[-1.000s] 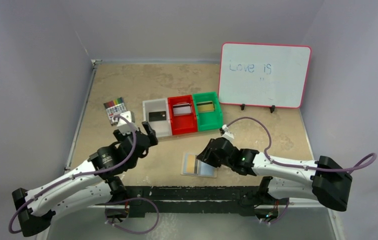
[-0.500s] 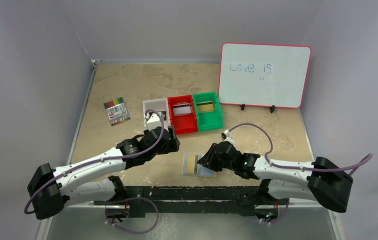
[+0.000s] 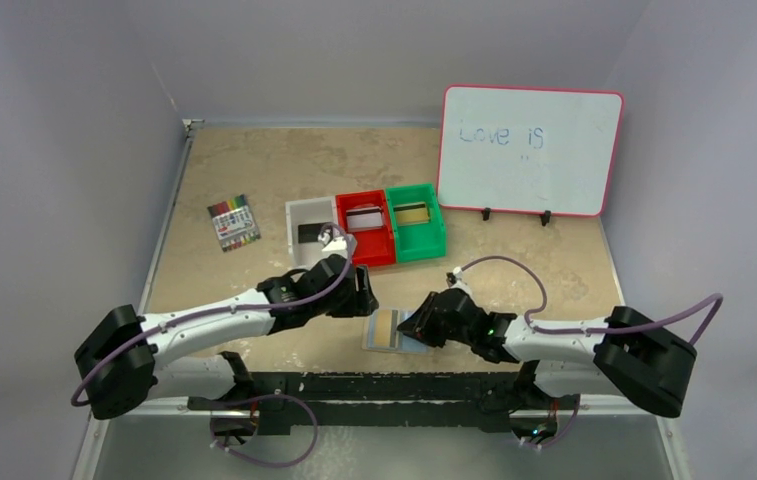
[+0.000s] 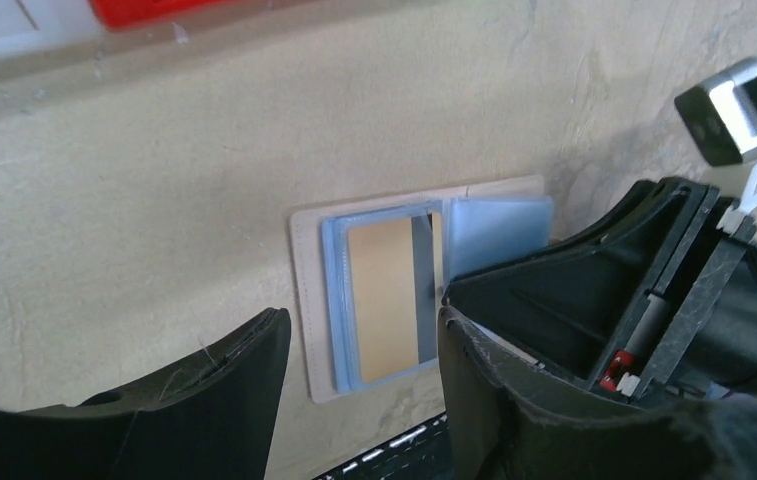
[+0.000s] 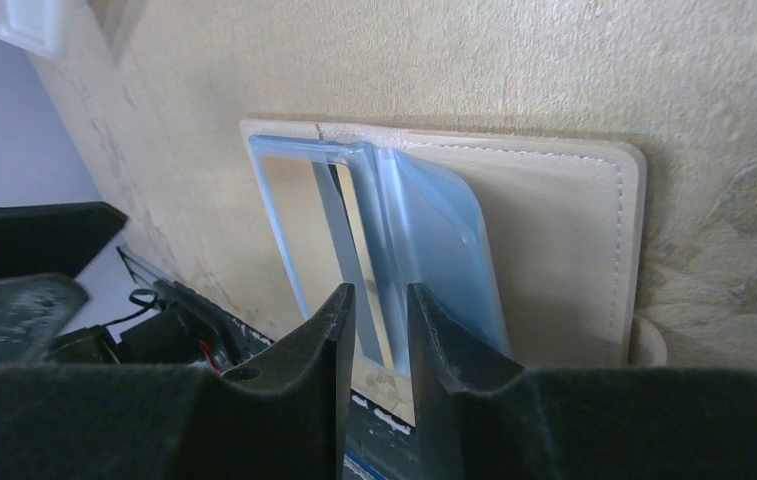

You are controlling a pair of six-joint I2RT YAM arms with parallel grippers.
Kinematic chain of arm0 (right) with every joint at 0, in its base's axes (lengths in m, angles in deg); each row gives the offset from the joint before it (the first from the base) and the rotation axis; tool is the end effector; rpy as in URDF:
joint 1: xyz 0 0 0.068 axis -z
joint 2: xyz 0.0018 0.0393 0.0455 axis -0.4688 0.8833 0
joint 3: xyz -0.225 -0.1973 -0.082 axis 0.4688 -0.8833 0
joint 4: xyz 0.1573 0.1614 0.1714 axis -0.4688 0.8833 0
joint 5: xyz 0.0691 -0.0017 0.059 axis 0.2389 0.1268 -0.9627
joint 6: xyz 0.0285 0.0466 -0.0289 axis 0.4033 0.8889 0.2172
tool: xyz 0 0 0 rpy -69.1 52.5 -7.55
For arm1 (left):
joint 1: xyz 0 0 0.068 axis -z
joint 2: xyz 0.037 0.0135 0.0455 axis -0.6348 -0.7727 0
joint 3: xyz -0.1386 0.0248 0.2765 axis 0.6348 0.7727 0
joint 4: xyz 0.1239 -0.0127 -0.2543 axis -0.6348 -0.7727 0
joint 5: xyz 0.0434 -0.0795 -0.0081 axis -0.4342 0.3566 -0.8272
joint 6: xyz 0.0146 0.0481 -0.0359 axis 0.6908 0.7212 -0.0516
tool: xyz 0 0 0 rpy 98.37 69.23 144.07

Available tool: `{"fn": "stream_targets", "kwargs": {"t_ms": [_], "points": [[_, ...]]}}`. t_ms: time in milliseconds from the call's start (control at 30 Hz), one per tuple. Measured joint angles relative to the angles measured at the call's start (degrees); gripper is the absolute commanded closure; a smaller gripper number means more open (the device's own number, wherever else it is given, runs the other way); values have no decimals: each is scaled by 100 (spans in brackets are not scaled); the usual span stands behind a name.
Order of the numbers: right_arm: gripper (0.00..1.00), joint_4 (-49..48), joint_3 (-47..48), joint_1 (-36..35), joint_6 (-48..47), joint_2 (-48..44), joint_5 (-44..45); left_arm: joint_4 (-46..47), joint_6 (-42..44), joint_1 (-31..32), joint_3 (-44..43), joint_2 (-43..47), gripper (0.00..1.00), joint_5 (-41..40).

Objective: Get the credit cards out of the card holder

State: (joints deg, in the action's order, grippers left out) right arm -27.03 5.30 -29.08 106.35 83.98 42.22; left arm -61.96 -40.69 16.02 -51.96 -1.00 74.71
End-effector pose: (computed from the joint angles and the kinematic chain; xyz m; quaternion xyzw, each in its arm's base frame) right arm 0.1211 0.1783 0.1470 0.2006 0.8671 0.4067 0.2061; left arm 0.1483 -0.2007 0.2274 -0.0235 0.9213 -0.2638 0.2848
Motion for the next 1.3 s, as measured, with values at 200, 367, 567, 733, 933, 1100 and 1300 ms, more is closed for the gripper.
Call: {"fn": "stream_targets", "kwargs": {"t_ms": [200,367,567,733,933,1100,1300], "points": [[83,-551,-157,48,164,245,-101,144,83,264,-2,-483,50,249],[81,-542,-59,55,151,382,-173,195,81,564,-15,-866,54,205],[82,-295,28,55,94,286,-177,146,76,688,-101,-1117,59,-63],[82,101,214,55,-66,101,-111,131,79,713,-133,-1187,61,-181],[79,160,551,55,-289,219,-70,179,76,761,-245,-1303,61,-219],[79,269,573,59,-262,529,-72,142,66,763,-282,-1504,61,-304],[79,-72,380,74,-133,601,-136,151,81,763,-282,-1541,60,-332]]}}
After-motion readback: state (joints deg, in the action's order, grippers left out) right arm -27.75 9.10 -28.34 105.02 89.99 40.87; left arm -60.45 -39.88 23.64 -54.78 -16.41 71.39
